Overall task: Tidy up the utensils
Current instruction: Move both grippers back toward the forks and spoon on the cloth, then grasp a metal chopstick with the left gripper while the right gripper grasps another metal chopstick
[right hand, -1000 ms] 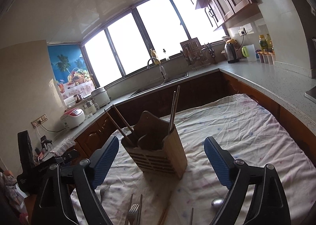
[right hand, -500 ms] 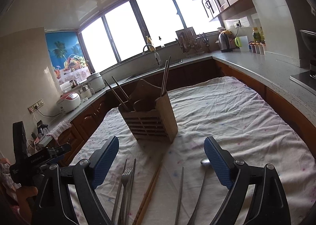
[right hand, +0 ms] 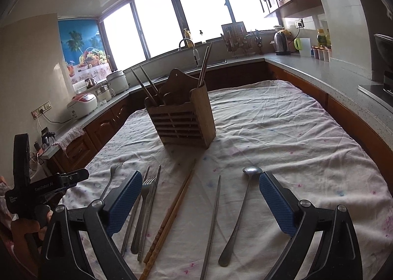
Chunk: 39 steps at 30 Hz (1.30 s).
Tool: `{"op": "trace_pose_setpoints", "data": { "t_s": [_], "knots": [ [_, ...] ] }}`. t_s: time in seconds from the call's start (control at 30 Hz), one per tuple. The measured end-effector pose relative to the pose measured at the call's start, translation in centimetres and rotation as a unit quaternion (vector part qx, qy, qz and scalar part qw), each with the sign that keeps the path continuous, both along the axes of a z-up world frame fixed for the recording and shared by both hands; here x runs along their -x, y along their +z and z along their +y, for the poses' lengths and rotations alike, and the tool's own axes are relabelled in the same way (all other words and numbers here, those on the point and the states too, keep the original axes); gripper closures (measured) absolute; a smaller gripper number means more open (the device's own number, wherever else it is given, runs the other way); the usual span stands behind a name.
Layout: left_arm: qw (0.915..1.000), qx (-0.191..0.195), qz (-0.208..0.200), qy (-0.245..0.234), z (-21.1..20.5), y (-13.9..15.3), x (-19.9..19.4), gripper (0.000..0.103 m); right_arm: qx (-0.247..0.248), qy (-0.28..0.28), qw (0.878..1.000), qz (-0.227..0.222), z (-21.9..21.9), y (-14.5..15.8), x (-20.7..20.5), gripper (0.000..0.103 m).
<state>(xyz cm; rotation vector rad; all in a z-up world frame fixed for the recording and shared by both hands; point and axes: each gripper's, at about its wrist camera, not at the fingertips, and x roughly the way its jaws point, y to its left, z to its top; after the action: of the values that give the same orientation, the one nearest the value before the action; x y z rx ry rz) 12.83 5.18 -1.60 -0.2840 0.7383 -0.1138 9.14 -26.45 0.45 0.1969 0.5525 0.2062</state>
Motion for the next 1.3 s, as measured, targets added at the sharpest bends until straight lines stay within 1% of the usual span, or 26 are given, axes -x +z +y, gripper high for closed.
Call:
{"op": "trace_pose_setpoints", "data": {
  "t_s": [0.37,0.5,0.6,0.67,0.7,0.73,0.77,0.8,0.83,0.87,0.97,1.03,1.17,1.3],
  "knots": [
    [0.9996,-0.012,0.025,-0.012,-0.6,-0.9,-1.2,0.011,-0.005,0.008,1.0,0.024,0.0,-1.2,-1.0,0.006],
    [0.9993,-0.011,0.033,-0.016,-0.7,-1.0,-2.0,0.011,0.001,0.012,0.999,0.037,0.3,-1.6,-1.8,0.007],
    [0.9989,-0.011,0.039,-0.024,-0.9,-1.1,-2.8,0.011,0.003,0.017,0.999,0.05,0.4,-2.1,-2.4,0.013],
    [0.9985,-0.018,0.042,-0.031,-1.3,-1.1,-3.3,0.013,0.003,0.02,0.998,0.062,0.5,-2.5,-2.9,0.024],
    [0.9981,-0.023,0.044,-0.036,-1.5,-1.1,-3.7,0.019,0.002,0.021,0.998,0.067,0.5,-2.7,-3.2,0.026],
    [0.9976,-0.026,0.049,-0.042,-1.8,-1.2,-4.1,0.022,0.002,0.021,0.997,0.073,0.5,-2.8,-3.4,0.031],
    [0.9969,-0.028,0.055,-0.049,-2.1,-1.3,-4.5,0.028,0.003,0.02,0.997,0.078,0.5,-3.0,-3.6,0.037],
    [0.9963,-0.029,0.06,-0.055,-2.3,-1.5,-4.9,0.035,0.003,0.019,0.996,0.083,0.5,-3.2,-3.9,0.039],
    [0.9957,-0.03,0.065,-0.059,-2.5,-1.7,-5.3,0.039,0.003,0.019,0.996,0.09,0.5,-3.4,-4.2,0.045],
    [0.9951,-0.03,0.07,-0.063,-2.7,-1.9,-5.7,0.045,0.003,0.019,0.995,0.098,0.6,-3.6,-4.5,0.05],
    [0.9932,-0.034,0.082,-0.076,-3.4,-2.3,-7.0,0.052,0.007,0.021,0.992,0.121,0.7,-4.3,-5.6,0.062],
    [0.9919,-0.037,0.088,-0.085,-3.8,-2.6,-7.8,0.058,0.01,0.021,0.991,0.134,0.7,-4.7,-6.2,0.068],
    [0.9896,-0.041,0.103,-0.093,-4.3,-3.1,-9.6,0.065,0.018,0.018,0.988,0.154,0.7,-5.5,-7.4,0.072],
    [0.987,-0.045,0.119,-0.098,-4.5,-3.8,-11.1,0.071,0.02,0.016,0.985,0.17,0.7,-6.2,-8.6,0.074]
  ]
}}
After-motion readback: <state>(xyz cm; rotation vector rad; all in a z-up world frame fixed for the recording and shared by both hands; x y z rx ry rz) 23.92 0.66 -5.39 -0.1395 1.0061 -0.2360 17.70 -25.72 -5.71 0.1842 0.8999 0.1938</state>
